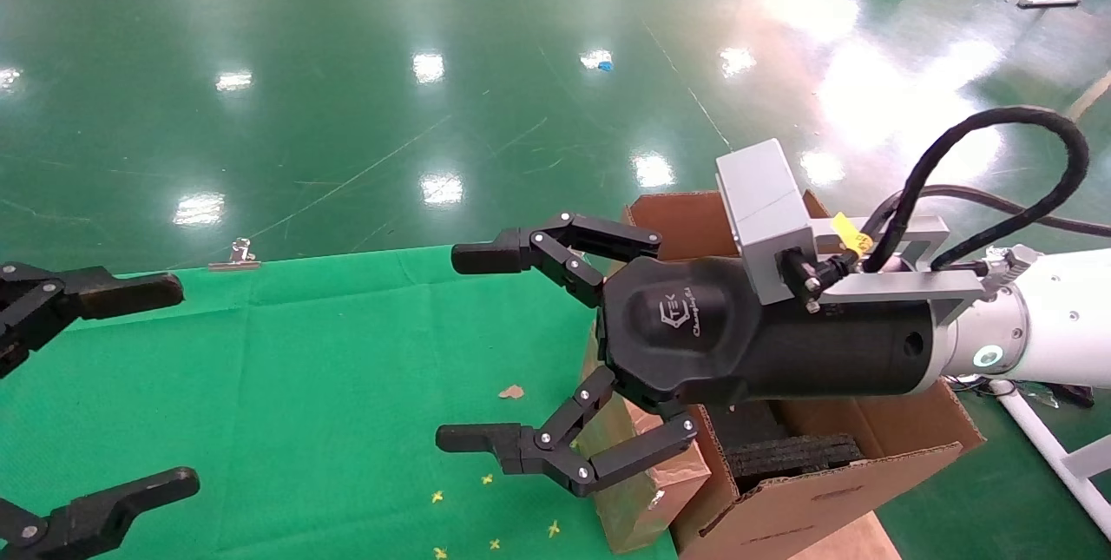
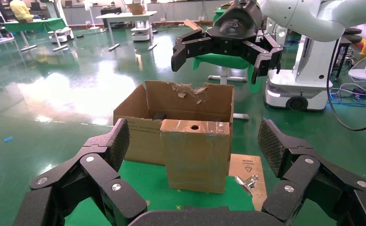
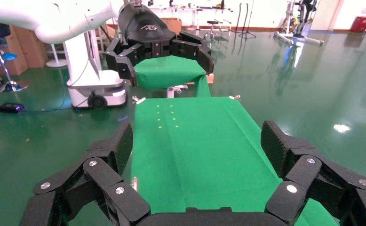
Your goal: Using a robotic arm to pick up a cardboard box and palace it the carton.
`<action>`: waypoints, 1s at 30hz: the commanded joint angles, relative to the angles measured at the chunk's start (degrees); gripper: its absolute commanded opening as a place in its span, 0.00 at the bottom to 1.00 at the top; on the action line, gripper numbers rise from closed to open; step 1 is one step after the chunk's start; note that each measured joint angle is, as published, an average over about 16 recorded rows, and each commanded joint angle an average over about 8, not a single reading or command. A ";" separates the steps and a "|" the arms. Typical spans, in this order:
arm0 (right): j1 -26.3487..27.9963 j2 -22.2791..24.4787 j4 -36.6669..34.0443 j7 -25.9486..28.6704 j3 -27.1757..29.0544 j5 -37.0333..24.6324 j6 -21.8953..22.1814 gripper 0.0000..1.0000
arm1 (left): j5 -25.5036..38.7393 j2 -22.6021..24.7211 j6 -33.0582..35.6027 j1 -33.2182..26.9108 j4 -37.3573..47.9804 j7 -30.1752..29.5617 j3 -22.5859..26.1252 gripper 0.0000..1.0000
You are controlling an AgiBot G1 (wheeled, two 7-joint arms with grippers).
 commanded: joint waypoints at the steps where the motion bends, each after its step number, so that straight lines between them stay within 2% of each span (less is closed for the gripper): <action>1: 0.00 0.00 0.00 0.00 0.00 0.00 0.00 1.00 | 0.00 0.00 0.00 0.00 0.00 0.00 0.00 1.00; 12: -0.02 0.01 0.03 0.00 0.02 -0.02 -0.01 1.00 | 0.00 0.00 0.00 0.00 0.00 0.00 0.00 1.00; 17: 0.73 0.16 0.72 1.43 -1.13 -2.34 0.70 1.00 | 0.00 0.00 0.00 -0.01 0.02 0.01 0.01 1.00; 23: 5.05 -0.38 2.95 6.93 -5.67 -11.25 1.69 1.00 | -0.01 0.00 0.01 -0.02 0.04 0.02 0.03 1.00; 30: 15.68 -4.70 4.01 13.95 -14.83 -28.02 -1.89 1.00 | -0.02 0.00 0.01 -0.03 0.04 0.03 0.05 1.00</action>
